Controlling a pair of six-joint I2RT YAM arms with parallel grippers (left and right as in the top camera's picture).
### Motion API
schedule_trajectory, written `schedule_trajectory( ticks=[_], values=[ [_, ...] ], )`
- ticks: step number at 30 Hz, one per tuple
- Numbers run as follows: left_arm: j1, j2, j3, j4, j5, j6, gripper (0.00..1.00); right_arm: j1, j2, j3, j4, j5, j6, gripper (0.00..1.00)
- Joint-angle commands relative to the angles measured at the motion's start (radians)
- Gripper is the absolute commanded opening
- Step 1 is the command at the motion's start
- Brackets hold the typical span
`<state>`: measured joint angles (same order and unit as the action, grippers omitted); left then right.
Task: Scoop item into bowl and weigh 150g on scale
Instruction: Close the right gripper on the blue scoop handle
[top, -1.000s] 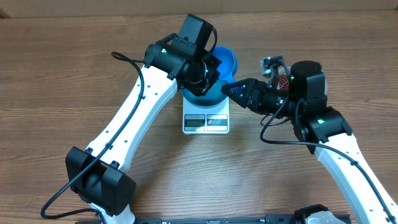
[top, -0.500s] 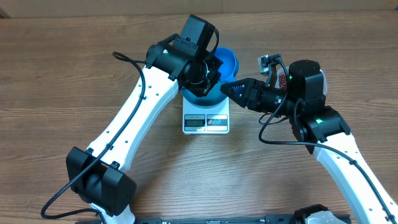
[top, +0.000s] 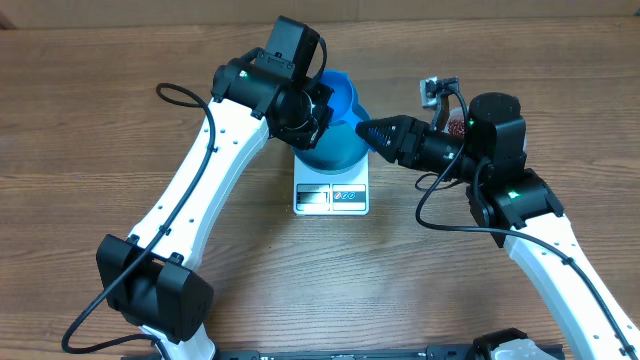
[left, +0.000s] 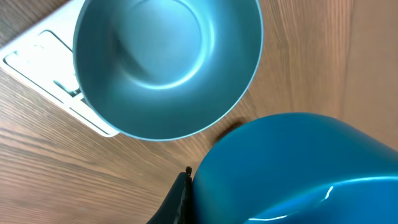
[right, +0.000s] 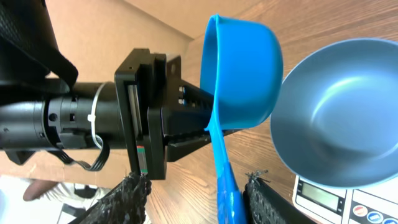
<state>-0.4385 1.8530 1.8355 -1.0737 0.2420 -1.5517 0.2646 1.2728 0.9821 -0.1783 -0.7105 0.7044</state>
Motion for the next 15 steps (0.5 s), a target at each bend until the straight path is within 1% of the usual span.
schedule_trajectory(
  ticks=[1, 4, 9, 10, 13, 15],
  values=[
    [-0.003, -0.017, 0.021, 0.013, -0.012, -0.122, 0.05, 0.004, -0.005, 0.019, 0.021, 0.047, 0.059, 0.52],
    [-0.003, -0.017, 0.021, 0.016, 0.014, -0.18, 0.04, 0.004, -0.005, 0.019, 0.044, 0.048, 0.081, 0.52],
    [-0.005, -0.017, 0.021, 0.026, 0.024, -0.208, 0.04, 0.004, -0.005, 0.019, 0.088, 0.063, 0.109, 0.52],
    [-0.005, -0.017, 0.021, 0.027, 0.024, -0.227, 0.04, 0.004, -0.005, 0.019, 0.095, 0.067, 0.117, 0.52],
    [-0.006, -0.017, 0.021, 0.029, 0.022, -0.342, 0.04, 0.004, -0.005, 0.019, 0.104, 0.088, 0.137, 0.52],
    [-0.008, -0.017, 0.021, 0.032, 0.022, -0.359, 0.04, 0.004, -0.004, 0.019, 0.102, 0.104, 0.137, 0.52]
  ],
)
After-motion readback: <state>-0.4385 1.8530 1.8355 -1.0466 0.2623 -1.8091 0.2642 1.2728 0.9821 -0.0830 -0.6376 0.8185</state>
